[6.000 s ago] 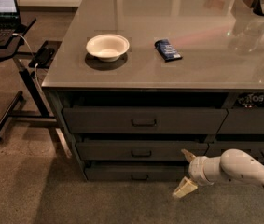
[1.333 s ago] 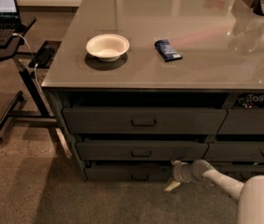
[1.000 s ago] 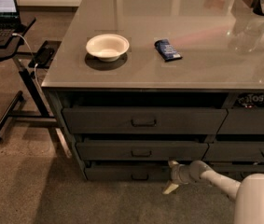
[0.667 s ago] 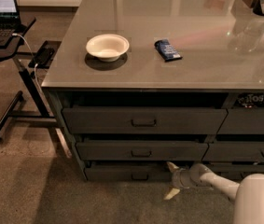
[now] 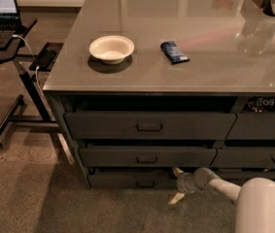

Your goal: Open bottom drawer

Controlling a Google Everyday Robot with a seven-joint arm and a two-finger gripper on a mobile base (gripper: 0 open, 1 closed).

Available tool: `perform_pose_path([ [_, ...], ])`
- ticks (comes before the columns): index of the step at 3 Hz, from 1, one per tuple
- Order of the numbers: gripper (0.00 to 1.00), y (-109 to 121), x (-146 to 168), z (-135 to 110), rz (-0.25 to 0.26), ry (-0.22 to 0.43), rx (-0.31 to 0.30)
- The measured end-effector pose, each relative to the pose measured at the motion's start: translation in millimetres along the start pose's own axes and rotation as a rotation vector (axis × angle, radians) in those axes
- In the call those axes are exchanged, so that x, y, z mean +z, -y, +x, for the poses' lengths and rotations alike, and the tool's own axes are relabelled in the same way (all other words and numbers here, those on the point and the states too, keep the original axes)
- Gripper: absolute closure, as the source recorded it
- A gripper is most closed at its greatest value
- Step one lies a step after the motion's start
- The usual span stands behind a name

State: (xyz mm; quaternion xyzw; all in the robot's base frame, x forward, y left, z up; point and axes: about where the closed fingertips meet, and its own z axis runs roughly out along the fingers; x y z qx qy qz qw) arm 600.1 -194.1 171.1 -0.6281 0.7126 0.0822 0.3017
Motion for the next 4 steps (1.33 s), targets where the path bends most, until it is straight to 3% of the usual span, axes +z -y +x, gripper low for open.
perform_pose_path([
  [1,0.19,-0.1,0.1,-0.1,0.000,0.000,0.000],
  [4,0.89,-0.2,0.2,-0.1,0.000,0.000,0.000],
])
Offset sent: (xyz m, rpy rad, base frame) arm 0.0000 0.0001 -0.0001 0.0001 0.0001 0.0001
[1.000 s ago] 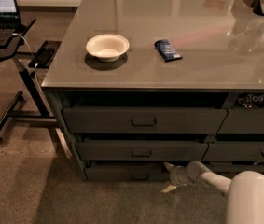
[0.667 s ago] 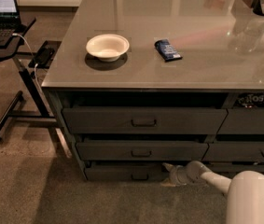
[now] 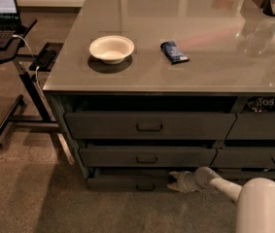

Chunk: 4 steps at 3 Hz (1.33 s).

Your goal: Open bottom drawer

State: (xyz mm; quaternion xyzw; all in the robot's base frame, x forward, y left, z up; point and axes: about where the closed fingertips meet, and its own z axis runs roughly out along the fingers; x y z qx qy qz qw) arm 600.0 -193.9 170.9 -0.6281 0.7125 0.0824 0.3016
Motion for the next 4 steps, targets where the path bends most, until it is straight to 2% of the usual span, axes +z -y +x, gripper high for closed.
perform_pose_path([
  [1,1.00,0.0,-0.2,-0.1,0.000,0.000,0.000],
  [2,1.00,0.5,-1.9,-1.2,0.000,0.000,0.000],
  [3,1.00,-15.9,-9.2,6.3,-0.016,0.005,0.037],
  [4,1.00,-15.8,-12.8,3.8,-0.016,0.005,0.037],
])
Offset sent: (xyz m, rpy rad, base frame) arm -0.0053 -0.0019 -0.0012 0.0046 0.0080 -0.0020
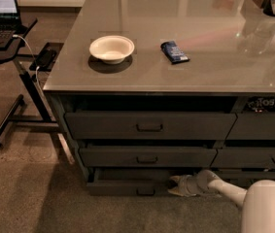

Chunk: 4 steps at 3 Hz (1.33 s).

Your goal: Open bottom drawer

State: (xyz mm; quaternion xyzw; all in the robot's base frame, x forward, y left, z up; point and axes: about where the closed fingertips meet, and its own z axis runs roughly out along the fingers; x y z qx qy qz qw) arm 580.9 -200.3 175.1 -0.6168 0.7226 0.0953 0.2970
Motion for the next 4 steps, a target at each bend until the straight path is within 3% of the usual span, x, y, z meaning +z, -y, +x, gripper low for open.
perform_pose_path([
  [1,1.00,-0.2,-5.9,-0.5,0.006,0.006,0.018],
  [2,0.83,-0.3,-5.7,-0.6,0.006,0.006,0.018],
  [4,0.36,-0.3,-5.7,-0.6,0.006,0.006,0.018],
])
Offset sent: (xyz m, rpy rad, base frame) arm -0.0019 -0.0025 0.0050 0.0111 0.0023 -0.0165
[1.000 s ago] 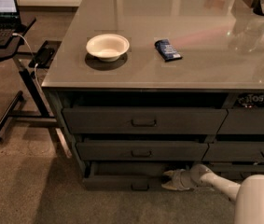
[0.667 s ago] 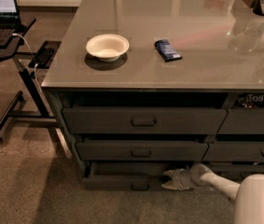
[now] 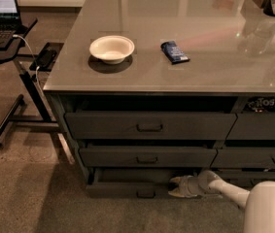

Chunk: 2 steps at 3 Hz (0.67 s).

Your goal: Open bottom drawer

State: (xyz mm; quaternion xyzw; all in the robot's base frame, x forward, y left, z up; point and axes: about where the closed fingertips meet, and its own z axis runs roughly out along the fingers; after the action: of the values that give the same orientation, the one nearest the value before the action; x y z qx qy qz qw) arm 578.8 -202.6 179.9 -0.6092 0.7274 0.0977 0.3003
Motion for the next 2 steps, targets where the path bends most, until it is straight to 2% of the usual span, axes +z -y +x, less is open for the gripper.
perform_pose_path([
  [1,0.12,-0.3,14.3,22.8,-0.032,-0.021,0.042],
  [2,0.11,0.0,13.3,22.4,-0.032,-0.021,0.043],
])
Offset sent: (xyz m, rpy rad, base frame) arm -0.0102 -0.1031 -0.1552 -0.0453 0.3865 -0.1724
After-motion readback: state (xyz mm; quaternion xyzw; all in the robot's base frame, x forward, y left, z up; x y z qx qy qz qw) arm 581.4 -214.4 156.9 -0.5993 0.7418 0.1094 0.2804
